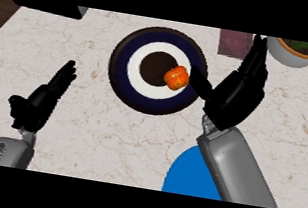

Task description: Pick the squash from the plate and place it in the plate

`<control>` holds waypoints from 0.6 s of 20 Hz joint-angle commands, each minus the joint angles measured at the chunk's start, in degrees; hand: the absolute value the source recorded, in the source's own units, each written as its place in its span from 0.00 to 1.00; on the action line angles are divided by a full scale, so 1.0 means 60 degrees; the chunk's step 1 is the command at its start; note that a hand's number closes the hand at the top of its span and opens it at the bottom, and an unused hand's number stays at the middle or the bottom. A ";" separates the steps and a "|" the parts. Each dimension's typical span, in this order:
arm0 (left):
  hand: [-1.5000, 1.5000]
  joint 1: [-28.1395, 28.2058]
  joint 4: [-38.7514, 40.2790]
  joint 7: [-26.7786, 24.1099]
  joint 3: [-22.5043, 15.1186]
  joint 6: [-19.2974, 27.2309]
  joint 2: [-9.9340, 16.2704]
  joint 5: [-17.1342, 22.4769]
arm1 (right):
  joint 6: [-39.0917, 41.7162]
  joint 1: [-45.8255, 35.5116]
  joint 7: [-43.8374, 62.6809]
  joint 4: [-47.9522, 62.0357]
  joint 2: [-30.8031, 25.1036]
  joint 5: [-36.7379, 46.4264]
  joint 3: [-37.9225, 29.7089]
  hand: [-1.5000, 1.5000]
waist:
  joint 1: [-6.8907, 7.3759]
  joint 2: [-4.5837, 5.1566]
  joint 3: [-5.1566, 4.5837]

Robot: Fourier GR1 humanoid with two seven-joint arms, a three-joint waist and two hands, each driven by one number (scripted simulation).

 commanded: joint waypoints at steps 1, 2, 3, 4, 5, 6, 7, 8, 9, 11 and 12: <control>0.50 0.0031 -0.0021 0.0030 0.0159 -0.0002 0.0115 0.0068 | -0.2578 -0.0166 0.1885 -0.0128 0.0075 0.0026 -0.0379 0.00 | -0.0112 -0.0080 0.0017; 0.50 0.0023 0.0075 0.0039 0.0073 -0.0071 0.0040 0.0075 | -0.2896 -0.0151 0.1828 -0.0119 0.0076 -0.0181 -0.0370 0.00 | -0.0145 -0.0062 0.0013; 0.50 0.0042 0.0108 0.0017 0.0083 0.0016 0.0038 0.0008 | -0.3395 0.0135 0.1727 -0.0125 0.0076 -0.0270 -0.0362 0.00 | -0.0182 -0.0056 0.0018; 0.50 -0.0020 0.0324 -0.0106 0.0176 0.0007 0.0028 0.0056 | -0.3738 0.0093 0.1536 -0.0550 0.0076 -0.0479 -0.0283 0.00 | -0.0318 -0.0082 0.0009; 0.50 0.0103 0.0018 0.0015 0.0172 0.0081 0.0058 0.0040 | -0.3962 0.0309 0.1601 -0.0567 0.0076 -0.0550 -0.0265 0.00 | -0.0286 -0.0158 0.0015; 0.50 0.0290 0.0008 -0.0157 0.0035 0.0036 0.0017 -0.0056 | -0.4827 0.1039 0.1218 -0.0421 0.0076 -0.0669 -0.0141 0.00 | -0.0324 -0.0114 0.0026; 0.50 0.0118 0.0255 -0.0111 0.0210 0.0150 -0.0043 0.0036 | -0.5155 0.1214 0.1235 -0.0577 0.0077 -0.0788 -0.0060 0.00 | -0.0447 -0.0109 0.0017; 0.50 0.0157 0.0147 -0.0058 0.0332 -0.0119 0.0270 0.0146 | -0.5566 0.1479 0.1115 -0.0519 0.0077 -0.0797 0.0236 0.00 | -0.0418 -0.0147 0.0011; 0.50 0.0208 0.0341 -0.0227 0.0312 0.0074 0.0067 0.0069 | -0.5894 0.1940 0.0934 -0.0883 0.0077 -0.0752 0.0487 0.00 | -0.0652 -0.0190 -0.0002; 0.50 0.0360 0.0080 -0.0049 0.0242 0.0289 0.0060 -0.0102 | -0.6927 0.2969 0.0631 -0.0633 0.0078 -0.0709 0.0859 0.00 | -0.0734 -0.0208 0.0002; 0.50 0.0571 -0.0157 -0.0044 0.0298 0.0118 0.0213 0.0002 | -0.7205 0.3430 0.0737 -0.0676 0.0078 -0.0443 0.1288 0.00 | -0.0720 -0.0244 -0.0003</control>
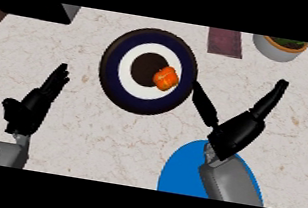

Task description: Pick the squash from the plate and place it in the plate

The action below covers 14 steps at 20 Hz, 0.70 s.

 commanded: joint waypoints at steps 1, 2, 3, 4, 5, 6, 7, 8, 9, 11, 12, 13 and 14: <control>0.50 -0.0200 0.0198 0.0034 0.0244 0.0035 0.0041 0.0120 | -0.2535 0.1697 0.0914 -0.0348 0.0024 0.0185 0.1345 0.00 | -0.0329 -0.0045 -0.0012; 0.50 0.0189 0.0164 -0.0164 0.0241 -0.0181 0.0135 0.0187 | -0.2551 0.2249 0.0746 -0.0520 0.0024 0.0398 0.1474 0.00 | -0.0313 -0.0052 -0.0003; 0.50 -0.0015 0.0193 0.0045 0.0316 0.0121 0.0086 0.0074 | -0.2564 0.2706 0.0623 -0.0961 0.0024 0.0557 0.1776 0.00 | -0.0429 -0.0069 -0.0007; 0.50 0.0639 -0.0269 -0.0339 0.0322 -0.0119 0.0218 0.0176 | -0.2574 0.2523 0.0746 -0.0526 0.0024 0.0723 0.1964 0.00 | -0.0206 -0.0070 -0.0001; 0.50 0.0272 -0.0001 -0.0038 0.0260 0.0073 0.0055 0.0068 | -0.2581 0.3000 0.0491 -0.0869 0.0024 0.0782 0.2139 0.00 | -0.0373 -0.0054 0.0001; 0.50 0.0022 0.0291 -0.0227 0.0435 0.0080 0.0019 0.0162 | -0.2589 0.3262 0.0510 -0.0892 0.0025 0.0806 0.2343 0.00 | -0.0426 -0.0045 -0.0009; 0.50 0.0150 0.0062 -0.0133 0.0420 -0.0029 0.0122 0.0183 | -0.2596 0.2914 0.0547 -0.0546 0.0025 0.0778 0.2162 0.00 | -0.0357 -0.0039 0.0001; 0.50 0.0325 -0.0101 0.0045 0.0213 0.0051 -0.0015 0.0070 | -0.2602 0.3405 0.0409 -0.0873 0.0025 0.0831 0.2462 0.00 | -0.0384 -0.0056 0.0009; 0.50 0.0514 0.0367 -0.0773 0.0514 -0.0350 0.0237 0.0247 | -0.2607 0.3317 0.0511 -0.0797 0.0025 0.0907 0.2598 0.00 | -0.0387 -0.0044 -0.0006; 0.50 0.0299 -0.0302 0.0070 0.0206 0.0233 -0.0073 -0.0057 | -0.2617 0.3591 0.0473 -0.0641 0.0025 0.1159 0.2715 0.00 | -0.0397 -0.0062 0.0012; 0.50 0.0186 0.0302 -0.0360 0.0211 0.0386 -0.0294 -0.0194 | -0.2621 0.3777 0.0222 -0.0752 0.0025 0.0989 0.2707 0.00 | -0.0460 -0.0046 0.0005; 0.50 0.0619 -0.0384 -0.0021 0.0554 -0.0233 0.0418 0.0225 | -0.2626 0.4118 0.0078 -0.0787 0.0025 0.0990 0.2767 0.00 | -0.0396 -0.0072 0.0014; 0.50 0.0032 0.0651 -0.0479 0.0700 -0.0391 0.0326 0.0312 | -0.2630 0.3530 0.0390 -0.0327 0.0025 0.1063 0.2660 0.00 | -0.0464 -0.0033 0.0004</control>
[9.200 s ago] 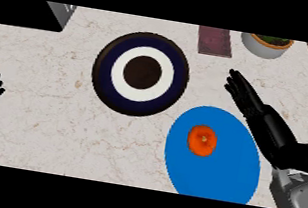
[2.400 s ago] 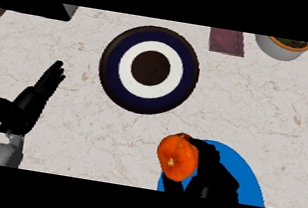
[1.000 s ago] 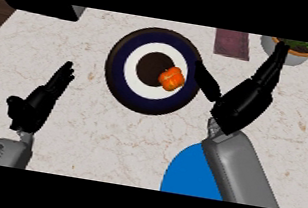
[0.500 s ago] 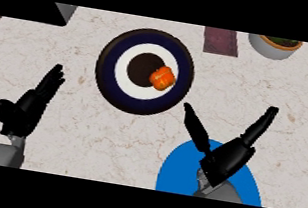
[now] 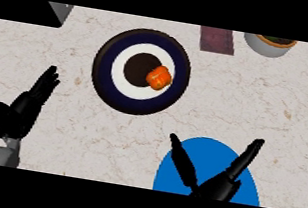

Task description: Pick the squash from the plate and place it in the plate

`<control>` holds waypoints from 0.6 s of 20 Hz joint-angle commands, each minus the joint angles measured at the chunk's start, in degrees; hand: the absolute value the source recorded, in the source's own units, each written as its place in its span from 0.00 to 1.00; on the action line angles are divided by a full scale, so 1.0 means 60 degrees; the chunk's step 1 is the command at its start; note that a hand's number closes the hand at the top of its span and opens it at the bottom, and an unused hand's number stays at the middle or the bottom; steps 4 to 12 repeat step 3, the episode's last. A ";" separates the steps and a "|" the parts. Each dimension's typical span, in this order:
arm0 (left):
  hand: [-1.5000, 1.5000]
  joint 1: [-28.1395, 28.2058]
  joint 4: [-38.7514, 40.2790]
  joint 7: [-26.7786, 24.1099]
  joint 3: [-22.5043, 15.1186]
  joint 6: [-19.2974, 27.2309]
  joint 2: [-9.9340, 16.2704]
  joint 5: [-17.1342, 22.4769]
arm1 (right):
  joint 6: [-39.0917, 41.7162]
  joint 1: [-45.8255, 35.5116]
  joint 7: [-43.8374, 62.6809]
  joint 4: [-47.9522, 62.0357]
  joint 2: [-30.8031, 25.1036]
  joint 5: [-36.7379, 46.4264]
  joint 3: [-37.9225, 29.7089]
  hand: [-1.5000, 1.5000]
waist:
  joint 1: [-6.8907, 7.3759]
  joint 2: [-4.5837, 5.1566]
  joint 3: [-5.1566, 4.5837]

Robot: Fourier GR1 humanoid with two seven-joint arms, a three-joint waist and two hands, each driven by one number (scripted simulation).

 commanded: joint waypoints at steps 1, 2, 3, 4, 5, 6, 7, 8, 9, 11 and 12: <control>0.50 -0.0366 0.0317 0.0113 0.0027 0.0120 -0.0106 -0.0081 | -0.0678 -0.0001 0.0298 0.0394 0.0007 0.0145 0.0247 0.00 | -0.0063 0.0010 0.0007; 0.50 -0.0148 -0.0134 0.0295 0.0009 0.0195 -0.0111 -0.0092 | -0.0681 0.0759 0.0084 -0.0171 0.0007 0.0426 0.0378 0.00 | -0.0073 -0.0018 0.0000; 0.50 0.0166 -0.0586 0.0369 0.0025 -0.0115 0.0093 0.0083 | -0.0684 0.0893 0.0023 -0.0221 0.0007 0.0474 0.0259 0.00 | -0.0054 -0.0038 0.0011; 0.50 0.0166 -0.0586 0.0369 0.0025 -0.0115 0.0093 0.0083 | -0.0684 0.0893 0.0023 -0.0221 0.0007 0.0474 0.0259 0.00 | -0.0054 -0.0038 0.0011; 0.50 0.0166 -0.0586 0.0369 0.0025 -0.0115 0.0093 0.0083 | -0.0684 0.0893 0.0023 -0.0221 0.0007 0.0474 0.0259 0.00 | -0.0054 -0.0038 0.0011; 0.50 0.0166 -0.0586 0.0369 0.0025 -0.0115 0.0093 0.0083 | -0.0684 0.0893 0.0023 -0.0221 0.0007 0.0474 0.0259 0.00 | -0.0054 -0.0038 0.0011; 0.50 0.0166 -0.0586 0.0369 0.0025 -0.0115 0.0093 0.0083 | -0.0684 0.0893 0.0023 -0.0221 0.0007 0.0474 0.0259 0.00 | -0.0054 -0.0038 0.0011; 0.50 0.0166 -0.0586 0.0369 0.0025 -0.0115 0.0093 0.0083 | -0.0684 0.0893 0.0023 -0.0221 0.0007 0.0474 0.0259 0.00 | -0.0054 -0.0038 0.0011; 0.50 0.0166 -0.0586 0.0369 0.0025 -0.0115 0.0093 0.0083 | -0.0684 0.0893 0.0023 -0.0221 0.0007 0.0474 0.0259 0.00 | -0.0054 -0.0038 0.0011; 0.50 0.0166 -0.0586 0.0369 0.0025 -0.0115 0.0093 0.0083 | -0.0684 0.0893 0.0023 -0.0221 0.0007 0.0474 0.0259 0.00 | -0.0054 -0.0038 0.0011; 0.50 0.0166 -0.0586 0.0369 0.0025 -0.0115 0.0093 0.0083 | -0.0684 0.0893 0.0023 -0.0221 0.0007 0.0474 0.0259 0.00 | -0.0054 -0.0038 0.0011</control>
